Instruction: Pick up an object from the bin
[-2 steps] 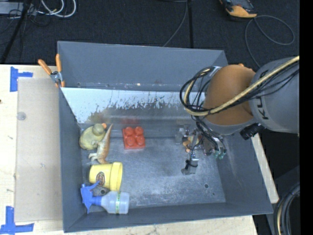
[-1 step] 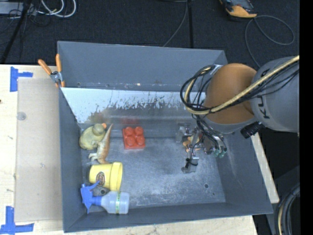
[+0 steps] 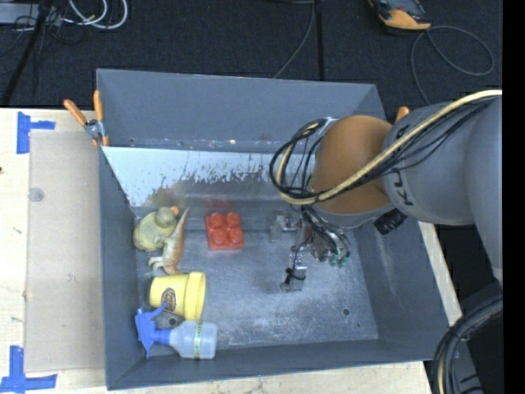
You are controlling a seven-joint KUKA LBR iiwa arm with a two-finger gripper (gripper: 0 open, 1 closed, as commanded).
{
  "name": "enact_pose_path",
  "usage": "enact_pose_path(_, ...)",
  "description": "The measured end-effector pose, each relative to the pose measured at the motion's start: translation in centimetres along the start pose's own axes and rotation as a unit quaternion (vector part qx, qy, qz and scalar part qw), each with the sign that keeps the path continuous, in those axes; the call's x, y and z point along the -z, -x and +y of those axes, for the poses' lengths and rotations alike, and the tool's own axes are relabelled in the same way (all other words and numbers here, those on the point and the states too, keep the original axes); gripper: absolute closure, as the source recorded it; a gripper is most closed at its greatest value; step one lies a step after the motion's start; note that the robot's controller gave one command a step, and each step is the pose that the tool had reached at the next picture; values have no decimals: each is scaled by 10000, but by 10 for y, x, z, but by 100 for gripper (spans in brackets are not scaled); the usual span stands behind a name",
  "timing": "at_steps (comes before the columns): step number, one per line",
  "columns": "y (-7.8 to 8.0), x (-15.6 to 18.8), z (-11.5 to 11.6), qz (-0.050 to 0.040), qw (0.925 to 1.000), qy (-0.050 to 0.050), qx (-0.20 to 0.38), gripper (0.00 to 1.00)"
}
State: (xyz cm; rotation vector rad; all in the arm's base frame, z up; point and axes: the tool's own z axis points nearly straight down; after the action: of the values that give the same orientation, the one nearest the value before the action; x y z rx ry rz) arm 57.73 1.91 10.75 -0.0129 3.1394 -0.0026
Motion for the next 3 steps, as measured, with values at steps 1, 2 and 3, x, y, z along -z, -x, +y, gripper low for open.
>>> enact_pose_path(1,13,-34,33,54,9991,23,418,0)
enact_pose_path(2,18,-35,39,28,9984,16,562,0)
enact_pose_path(3,15,-36,48,49,9992,19,390,0)
